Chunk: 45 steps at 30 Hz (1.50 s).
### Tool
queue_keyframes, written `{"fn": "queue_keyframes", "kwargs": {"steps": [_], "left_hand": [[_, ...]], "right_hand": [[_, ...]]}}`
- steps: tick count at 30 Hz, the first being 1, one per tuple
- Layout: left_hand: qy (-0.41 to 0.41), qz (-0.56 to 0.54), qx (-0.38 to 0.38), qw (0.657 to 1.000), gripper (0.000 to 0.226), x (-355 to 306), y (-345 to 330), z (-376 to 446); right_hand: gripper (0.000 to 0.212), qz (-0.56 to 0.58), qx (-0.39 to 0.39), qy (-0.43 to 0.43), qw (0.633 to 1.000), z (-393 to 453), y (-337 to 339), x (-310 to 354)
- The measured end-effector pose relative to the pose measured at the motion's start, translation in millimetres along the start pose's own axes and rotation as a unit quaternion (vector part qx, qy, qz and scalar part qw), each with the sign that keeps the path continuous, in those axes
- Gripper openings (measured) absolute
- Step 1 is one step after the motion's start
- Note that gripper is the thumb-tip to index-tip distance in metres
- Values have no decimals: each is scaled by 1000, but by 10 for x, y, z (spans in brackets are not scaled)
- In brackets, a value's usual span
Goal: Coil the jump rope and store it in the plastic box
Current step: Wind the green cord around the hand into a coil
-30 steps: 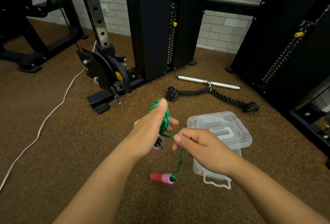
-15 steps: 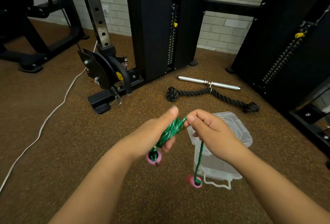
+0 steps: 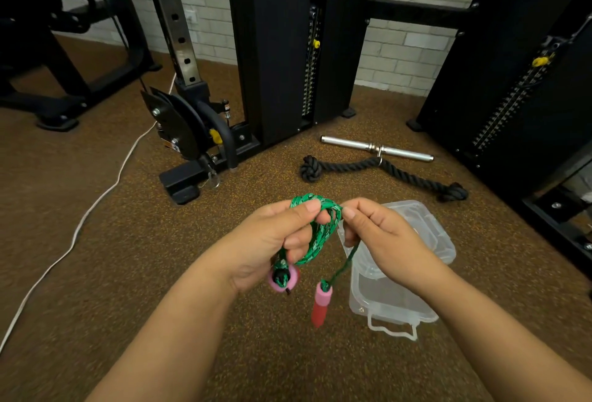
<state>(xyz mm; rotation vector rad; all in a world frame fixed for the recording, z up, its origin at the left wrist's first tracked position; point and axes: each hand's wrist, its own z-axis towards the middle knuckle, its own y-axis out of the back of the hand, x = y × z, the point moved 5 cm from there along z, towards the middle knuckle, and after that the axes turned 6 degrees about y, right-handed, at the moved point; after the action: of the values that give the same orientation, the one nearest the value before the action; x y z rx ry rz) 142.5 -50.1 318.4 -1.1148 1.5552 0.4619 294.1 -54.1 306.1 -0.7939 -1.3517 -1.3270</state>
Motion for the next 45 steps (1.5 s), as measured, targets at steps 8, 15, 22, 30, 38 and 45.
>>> {"fn": "queue_keyframes", "kwargs": {"steps": [8,15,22,30,38,45], "left_hand": [[-37,-216,-13,976,52,-92,87,-14],[-51,-193,-67,978,64,-103,181,26],[50,128,-202,970,71,68,250,124],[54,293,-115,948,87,112,112,-15],[42,95,59,993,43,103,-72,-11],[-31,-105,18,994,27,-34,3,-13]], "right_hand": [[34,-20,26,-80,996,-44,-105,-279],[30,-45,120,-83,988,-131,-343,-304],[22,-61,169,-27,983,-156,-452,-5],[24,25,45,1,999,-33,-39,335],[29,23,-64,-14,998,23,118,179],[30,70,-54,-63,994,19,125,26]]}}
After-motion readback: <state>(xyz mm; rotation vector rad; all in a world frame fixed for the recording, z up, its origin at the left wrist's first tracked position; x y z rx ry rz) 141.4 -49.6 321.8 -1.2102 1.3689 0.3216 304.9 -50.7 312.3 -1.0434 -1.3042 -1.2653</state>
